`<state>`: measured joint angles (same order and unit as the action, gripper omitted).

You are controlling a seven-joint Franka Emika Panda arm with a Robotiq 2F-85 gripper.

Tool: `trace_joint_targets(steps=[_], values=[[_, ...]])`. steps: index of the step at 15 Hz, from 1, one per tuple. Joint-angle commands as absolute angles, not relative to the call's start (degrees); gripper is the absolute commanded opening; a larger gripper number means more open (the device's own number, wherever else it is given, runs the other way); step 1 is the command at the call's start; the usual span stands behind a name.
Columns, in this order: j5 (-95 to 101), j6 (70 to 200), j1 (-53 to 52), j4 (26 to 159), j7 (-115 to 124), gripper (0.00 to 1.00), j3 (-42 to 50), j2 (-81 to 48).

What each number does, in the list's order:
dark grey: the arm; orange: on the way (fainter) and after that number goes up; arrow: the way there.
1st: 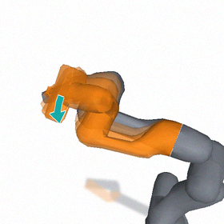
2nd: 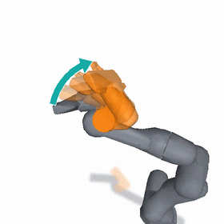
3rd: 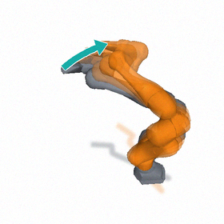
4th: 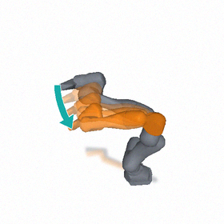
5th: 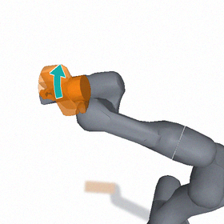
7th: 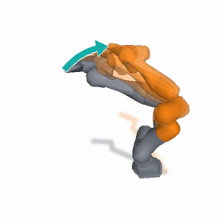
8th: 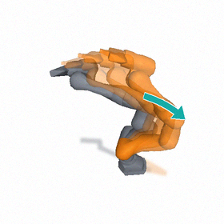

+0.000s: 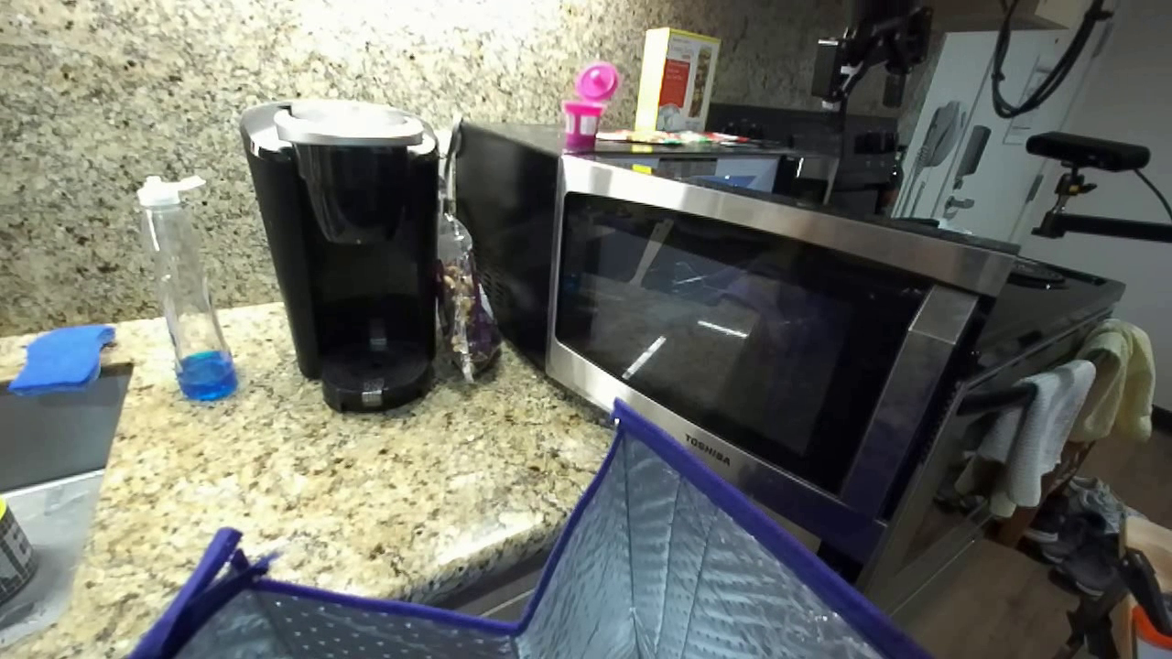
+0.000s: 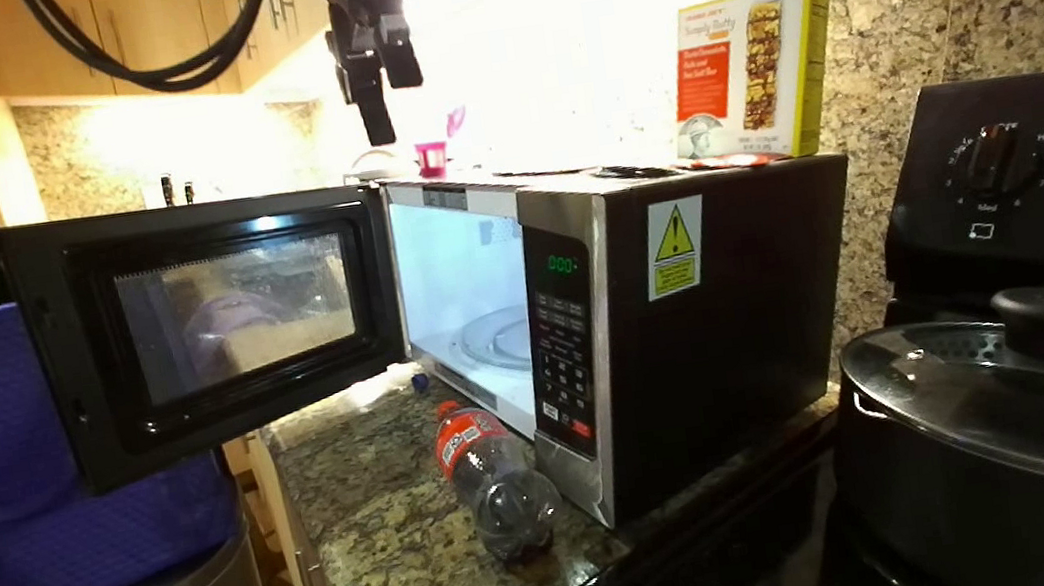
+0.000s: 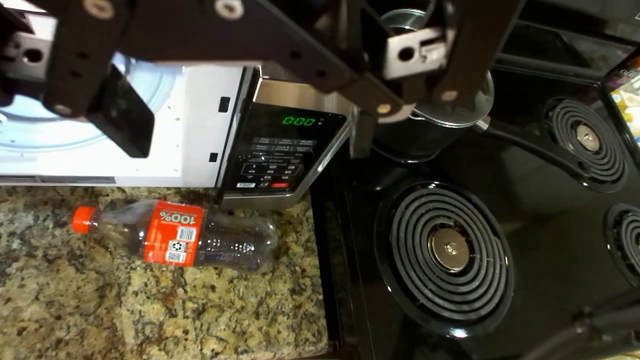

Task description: Move the Coke bottle away from the microwave

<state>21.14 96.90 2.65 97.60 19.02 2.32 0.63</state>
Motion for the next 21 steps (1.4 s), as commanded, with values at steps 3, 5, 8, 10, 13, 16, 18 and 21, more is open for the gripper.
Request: trace_joint_targets(steps=[3,5,8,10,13,16,18,21], values=[[21.1,96.7,2.7,97.4,19.0,1.0,2.5,0.6],[22.6,95.4,2.5,95.1,10.4,1.0,2.3,-1.6],[21.2,95.6,2.1,91.8,2.4,1.0,1.9,-5.4],[20.5,95.8,1.6,90.6,-2.6,1.0,1.4,-7.4],[20.5,97.9,1.0,91.1,-10.1,1.0,0.8,-8.8],[20.6,100.6,0.8,92.3,-17.4,1.0,0.0,-9.7],[20.3,100.5,1.4,92.5,-24.2,1.0,0.0,-9.5],[21.4,99.8,0.7,92.1,-21.2,1.0,0.2,-10.1]])
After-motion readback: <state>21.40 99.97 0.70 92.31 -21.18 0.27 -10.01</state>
